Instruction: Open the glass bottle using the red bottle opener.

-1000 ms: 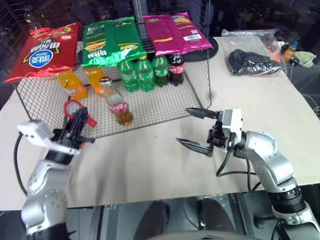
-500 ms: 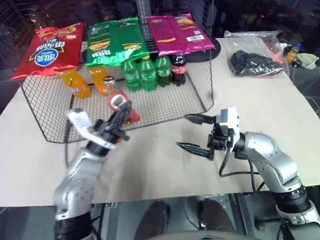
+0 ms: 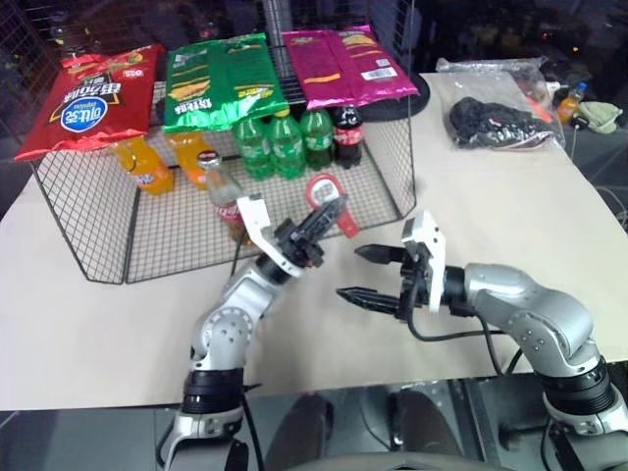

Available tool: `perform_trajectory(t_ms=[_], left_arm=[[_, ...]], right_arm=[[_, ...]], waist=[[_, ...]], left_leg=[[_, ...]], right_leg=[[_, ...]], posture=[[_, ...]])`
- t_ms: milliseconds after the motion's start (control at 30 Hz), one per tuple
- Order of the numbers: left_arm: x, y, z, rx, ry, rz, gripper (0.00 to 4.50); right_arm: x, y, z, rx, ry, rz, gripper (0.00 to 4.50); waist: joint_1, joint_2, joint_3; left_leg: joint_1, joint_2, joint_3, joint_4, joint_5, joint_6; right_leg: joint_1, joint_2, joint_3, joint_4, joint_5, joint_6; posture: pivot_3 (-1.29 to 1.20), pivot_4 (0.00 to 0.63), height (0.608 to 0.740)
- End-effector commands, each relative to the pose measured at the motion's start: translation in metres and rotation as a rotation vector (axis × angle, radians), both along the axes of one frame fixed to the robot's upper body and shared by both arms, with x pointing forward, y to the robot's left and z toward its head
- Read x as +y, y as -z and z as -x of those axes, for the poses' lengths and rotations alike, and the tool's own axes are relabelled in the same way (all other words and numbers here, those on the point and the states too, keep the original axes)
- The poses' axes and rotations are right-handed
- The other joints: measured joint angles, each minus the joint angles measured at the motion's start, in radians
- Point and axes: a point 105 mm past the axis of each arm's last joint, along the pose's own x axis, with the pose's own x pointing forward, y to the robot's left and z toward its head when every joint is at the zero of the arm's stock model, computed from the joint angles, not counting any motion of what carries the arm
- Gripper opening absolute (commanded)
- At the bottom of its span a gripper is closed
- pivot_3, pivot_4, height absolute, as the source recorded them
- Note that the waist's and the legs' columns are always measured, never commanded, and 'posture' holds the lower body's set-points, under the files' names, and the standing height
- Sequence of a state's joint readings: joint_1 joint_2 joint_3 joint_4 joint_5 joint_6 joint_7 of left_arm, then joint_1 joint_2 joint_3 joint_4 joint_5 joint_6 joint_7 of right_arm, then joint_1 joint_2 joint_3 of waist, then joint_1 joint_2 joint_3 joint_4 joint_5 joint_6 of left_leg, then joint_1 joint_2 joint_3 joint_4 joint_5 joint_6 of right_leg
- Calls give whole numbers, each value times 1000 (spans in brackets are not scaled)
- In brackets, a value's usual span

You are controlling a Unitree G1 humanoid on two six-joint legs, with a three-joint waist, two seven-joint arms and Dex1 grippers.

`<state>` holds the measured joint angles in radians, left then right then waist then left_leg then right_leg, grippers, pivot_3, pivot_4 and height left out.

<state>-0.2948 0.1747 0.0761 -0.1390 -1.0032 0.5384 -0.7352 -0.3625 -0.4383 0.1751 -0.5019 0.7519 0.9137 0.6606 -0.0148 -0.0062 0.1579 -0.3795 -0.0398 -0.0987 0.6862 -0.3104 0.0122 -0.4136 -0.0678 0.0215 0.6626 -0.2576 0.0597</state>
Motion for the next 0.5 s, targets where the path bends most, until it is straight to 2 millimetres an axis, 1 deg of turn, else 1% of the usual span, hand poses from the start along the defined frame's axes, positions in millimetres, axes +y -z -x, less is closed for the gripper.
perform_trajectory(t_ms=[33,200,300,400,500], left_arm=[[-3,-5,7,-17,92,8,114],[-8,2,15,-3,191,-38,114],[-8,5,17,4,211,-44,114],[-9,9,18,7,214,-54,114],[-9,12,18,7,207,-55,0]], right_arm=[[-3,-13,7,-5,-39,-14,4500],[-6,-20,2,23,-47,-21,4500],[-6,-24,-2,25,-41,-31,4500],[-8,-23,-4,16,-40,-20,4500],[-9,-21,-3,27,-51,-8,3654]], waist=[[0,0,0],[0,0,0],[0,0,0],[0,0,0],[0,0,0]], left_leg=[[0,0,0,0,0,0],[0,0,0,0,0,0],[0,0,0,0,0,0],[0,0,0,0,0,0],[0,0,0,0,0,0]], right_leg=[[0,0,0,0,0,0],[0,0,0,0,0,0],[0,0,0,0,0,0],[0,0,0,0,0,0],[0,0,0,0,0,0]], posture=[[0,150,740],[0,150,740],[0,150,740],[0,150,740],[0,150,740]])
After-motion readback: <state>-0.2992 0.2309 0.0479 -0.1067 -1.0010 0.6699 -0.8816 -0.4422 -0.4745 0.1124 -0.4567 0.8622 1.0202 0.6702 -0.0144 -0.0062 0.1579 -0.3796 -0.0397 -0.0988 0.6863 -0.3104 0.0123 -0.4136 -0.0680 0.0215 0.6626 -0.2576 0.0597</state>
